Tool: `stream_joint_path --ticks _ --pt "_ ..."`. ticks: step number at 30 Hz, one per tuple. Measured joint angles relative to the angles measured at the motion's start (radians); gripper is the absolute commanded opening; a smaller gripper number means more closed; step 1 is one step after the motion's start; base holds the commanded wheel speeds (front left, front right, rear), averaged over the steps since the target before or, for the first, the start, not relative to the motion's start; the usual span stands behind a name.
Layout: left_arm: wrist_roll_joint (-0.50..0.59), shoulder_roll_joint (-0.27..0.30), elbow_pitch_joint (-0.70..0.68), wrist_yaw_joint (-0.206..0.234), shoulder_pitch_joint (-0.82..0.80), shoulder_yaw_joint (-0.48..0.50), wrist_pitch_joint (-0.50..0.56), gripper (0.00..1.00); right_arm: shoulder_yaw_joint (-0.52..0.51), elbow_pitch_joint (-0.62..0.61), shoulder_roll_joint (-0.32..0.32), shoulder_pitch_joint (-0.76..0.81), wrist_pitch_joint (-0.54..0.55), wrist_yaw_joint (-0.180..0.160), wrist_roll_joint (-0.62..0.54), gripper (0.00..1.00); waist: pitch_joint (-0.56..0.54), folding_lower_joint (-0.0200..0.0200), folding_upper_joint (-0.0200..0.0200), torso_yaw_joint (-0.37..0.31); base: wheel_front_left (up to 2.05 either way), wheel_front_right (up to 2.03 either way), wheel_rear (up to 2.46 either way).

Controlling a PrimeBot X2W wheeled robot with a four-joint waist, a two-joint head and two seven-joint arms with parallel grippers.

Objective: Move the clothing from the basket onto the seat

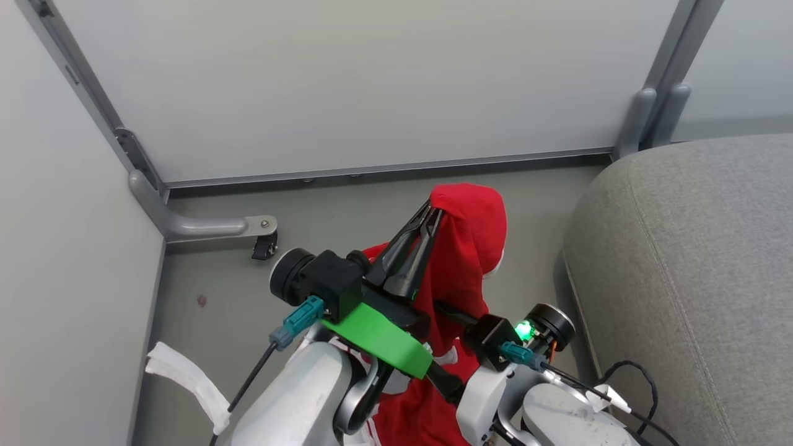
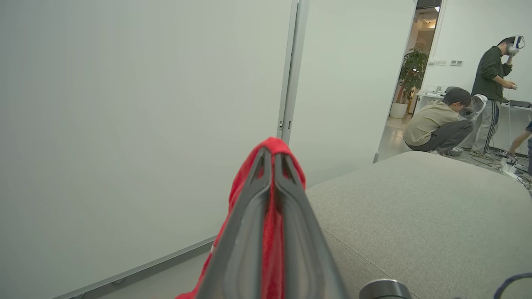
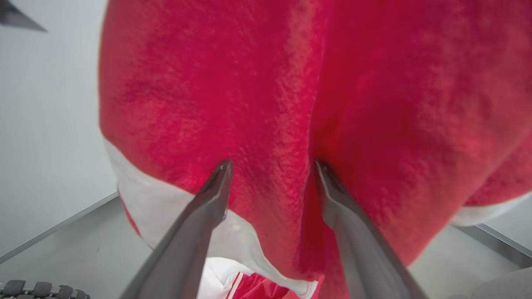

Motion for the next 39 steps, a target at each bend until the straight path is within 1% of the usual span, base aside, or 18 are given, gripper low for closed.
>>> stream_joint_path --ticks 1,2,3,4,5,6,13,24,25,26,33,37,39 --pt "-0.003 0.000 -0.001 0.003 -0.003 -0.005 0.000 0.00 -0.005 0.008 0.004 -0.001 0.000 0.000 -0.003 1.00 0.000 0.0000 0.0000 0.005 0.00 0.00 0.00" --pt "-0.006 0.000 -0.003 0.005 -0.007 -0.010 0.000 0.00 -0.011 0.014 0.007 -0.001 0.000 0.000 -0.006 0.95 -0.001 0.0000 0.0000 0.009 0.00 0.00 0.00" --pt "-0.008 0.000 -0.004 0.005 -0.009 -0.013 0.000 0.00 -0.015 0.018 0.010 -0.001 0.000 0.000 -0.009 0.70 0.000 0.0000 0.0000 0.012 0.00 0.00 0.00" --pt "-0.009 0.000 -0.005 0.006 -0.010 -0.017 0.000 0.00 -0.019 0.023 0.012 -0.001 0.000 0.000 -0.011 0.38 0.000 0.0000 0.0000 0.016 0.00 0.00 0.00" --pt "-0.010 0.000 -0.005 0.006 -0.010 -0.020 0.000 0.00 -0.020 0.030 0.014 -0.002 0.000 0.000 -0.010 0.09 0.001 0.0000 0.0000 0.019 0.00 0.00 0.00" --pt "-0.013 0.000 -0.006 0.007 -0.011 -0.022 0.000 0.00 -0.017 0.037 0.014 -0.002 0.000 0.000 -0.008 0.00 0.002 0.0000 0.0000 0.021 0.00 0.00 0.00" --pt "-0.019 0.000 0.001 0.014 -0.016 -0.015 0.000 0.00 -0.041 0.031 0.019 -0.005 0.000 0.000 0.007 0.00 0.015 0.0000 0.0000 0.025 0.00 0.00 0.00" --pt "-0.011 0.000 0.032 0.018 -0.014 0.027 0.000 0.00 -0.098 -0.038 0.020 0.037 0.000 0.000 0.005 0.00 0.022 0.0000 0.0000 -0.004 0.00 0.00 0.00" --pt "-0.005 0.000 0.035 0.020 -0.012 0.034 0.000 0.27 -0.103 -0.047 0.020 0.041 0.000 0.000 0.003 0.00 0.023 0.0000 0.0000 -0.009 0.00 0.00 0.00" --pt "-0.003 0.000 0.040 0.023 -0.010 0.041 0.000 1.00 -0.109 -0.058 0.020 0.045 0.000 0.000 0.001 0.00 0.023 0.0000 0.0000 -0.013 0.00 0.00 0.00" --pt "0.046 -0.001 0.071 0.031 0.012 0.107 0.000 1.00 -0.162 -0.165 0.020 0.085 0.000 0.000 -0.014 0.00 0.028 0.0000 0.0000 -0.068 0.00 0.00 0.00" --pt "0.084 0.000 0.081 0.030 0.028 0.160 0.000 1.00 -0.194 -0.222 0.019 0.109 0.000 0.000 -0.020 0.00 0.033 0.0000 0.0000 -0.121 0.00 0.00 0.00" --pt "0.099 0.000 0.089 0.023 0.040 0.185 0.000 1.00 -0.209 -0.251 0.020 0.117 0.000 0.000 -0.021 0.00 0.037 0.0000 0.0000 -0.155 0.00 0.00 0.00"
